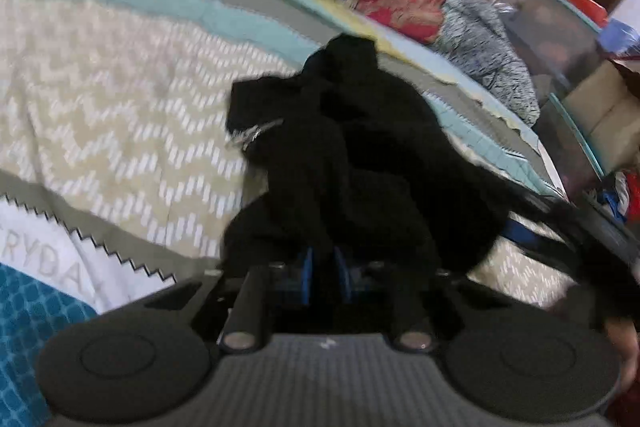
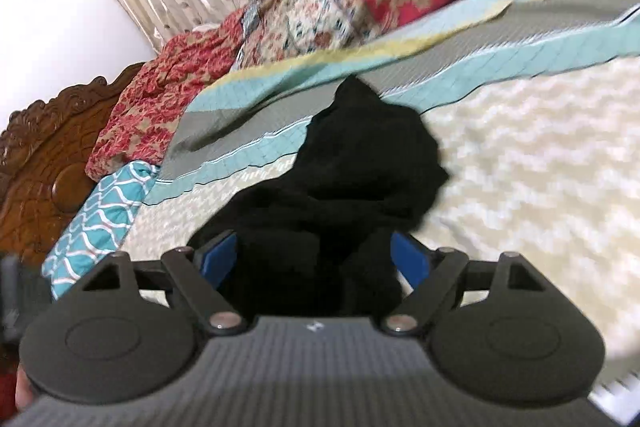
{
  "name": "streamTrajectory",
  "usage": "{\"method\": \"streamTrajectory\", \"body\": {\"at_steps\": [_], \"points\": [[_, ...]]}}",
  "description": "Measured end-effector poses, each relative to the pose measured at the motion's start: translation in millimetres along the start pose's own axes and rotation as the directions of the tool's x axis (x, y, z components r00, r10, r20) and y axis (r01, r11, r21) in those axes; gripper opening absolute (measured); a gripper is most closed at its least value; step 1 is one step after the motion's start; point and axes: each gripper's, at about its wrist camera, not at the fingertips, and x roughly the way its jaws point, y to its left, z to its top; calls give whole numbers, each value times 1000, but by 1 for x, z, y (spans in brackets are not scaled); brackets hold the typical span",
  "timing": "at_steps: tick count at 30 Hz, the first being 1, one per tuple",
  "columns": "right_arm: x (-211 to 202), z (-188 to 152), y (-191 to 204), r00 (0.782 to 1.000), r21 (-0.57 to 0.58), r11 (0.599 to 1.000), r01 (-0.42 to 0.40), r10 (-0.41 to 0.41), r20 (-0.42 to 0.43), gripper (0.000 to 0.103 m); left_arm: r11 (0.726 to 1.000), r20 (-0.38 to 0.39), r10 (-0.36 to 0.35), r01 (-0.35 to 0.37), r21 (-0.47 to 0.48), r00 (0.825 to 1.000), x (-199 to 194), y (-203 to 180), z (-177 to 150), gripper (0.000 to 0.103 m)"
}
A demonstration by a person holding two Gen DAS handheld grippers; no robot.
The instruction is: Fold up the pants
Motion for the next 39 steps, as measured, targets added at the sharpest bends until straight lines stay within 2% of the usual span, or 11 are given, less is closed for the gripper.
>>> {"method": "streamTrajectory", "body": {"at_steps": [3,4,8,13,19,25,27,28,29,35,39], "points": [[31,-11,17,988,80,993,-92,101,-119,29,999,64,-2,0,43,998,-30,-3,1,11],[42,-12,21,977,105,988,-112,129,-172,27,999,100,0,-4,47,995,-44,0,7,10],[-8,-8,66,963,2,970,-243,241,-117,24,999,274,-3,15,-41,962,-115,30,51,10],[-72,-6,106,849,-102,851,-516,491,-195,55,998,433,24,8,-70,901,-187,49,73,10],[-69,-3,58,982,-154,970,-189,189,-11,80,996,371,19,15,-91,929,-193,63,35,10],[28,17,-2,996,184,983,6,12,-93,87,988,371,51,7,-154,927,-209,82,1,10],[57,11,3,984,185,983,13,20,-176,58,986,364,72,-11,-168,928,-209,85,6,10],[70,11,10,977,162,986,31,4,-213,19,986,357,80,-21,-166,931,-206,84,13,10],[73,15,19,973,132,990,50,-18,-230,19,988,352,81,-27,-155,933,-204,82,22,10],[-46,75,43,984,15,994,-112,108,142,18,990,413,17,-72,118,910,-190,11,124,9],[-171,97,11,893,-28,997,-77,81,442,18,955,498,-48,-105,276,866,-158,-70,198,14]]}}
